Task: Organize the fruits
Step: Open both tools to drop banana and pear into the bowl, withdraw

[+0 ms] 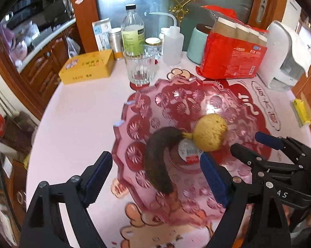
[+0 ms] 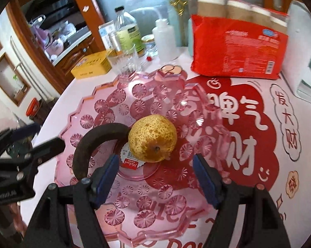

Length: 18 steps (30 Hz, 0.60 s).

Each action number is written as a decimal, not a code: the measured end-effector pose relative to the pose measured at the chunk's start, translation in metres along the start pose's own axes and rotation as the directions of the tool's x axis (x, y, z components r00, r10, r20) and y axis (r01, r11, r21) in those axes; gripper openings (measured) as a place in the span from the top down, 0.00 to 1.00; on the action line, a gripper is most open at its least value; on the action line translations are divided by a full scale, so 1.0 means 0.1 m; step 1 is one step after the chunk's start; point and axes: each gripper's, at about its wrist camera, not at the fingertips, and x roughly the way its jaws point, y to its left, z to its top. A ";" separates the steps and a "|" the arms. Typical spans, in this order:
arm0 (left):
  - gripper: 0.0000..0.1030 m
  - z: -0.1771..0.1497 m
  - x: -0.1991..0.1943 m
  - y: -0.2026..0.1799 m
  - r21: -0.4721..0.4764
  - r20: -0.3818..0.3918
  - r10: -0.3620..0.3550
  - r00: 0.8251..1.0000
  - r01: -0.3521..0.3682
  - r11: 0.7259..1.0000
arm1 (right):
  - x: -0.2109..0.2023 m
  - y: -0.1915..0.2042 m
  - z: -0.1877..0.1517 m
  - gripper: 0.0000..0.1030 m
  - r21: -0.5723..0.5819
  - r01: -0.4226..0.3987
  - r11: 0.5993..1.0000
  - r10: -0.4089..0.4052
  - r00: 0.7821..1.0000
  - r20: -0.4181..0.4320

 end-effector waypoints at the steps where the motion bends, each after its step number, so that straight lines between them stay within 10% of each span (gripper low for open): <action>1: 0.17 -0.02 -0.04 0.02 -0.017 -0.005 -0.023 1.000 0.023 1.000 | -0.04 0.01 -0.01 0.28 -0.002 0.004 1.000 -0.004 1.000 0.005; 18: 0.17 -0.26 -1.11 -0.02 0.037 0.099 0.009 0.995 -0.013 0.999 | -1.06 0.40 -0.18 0.27 -0.079 0.018 0.997 -0.013 0.998 0.064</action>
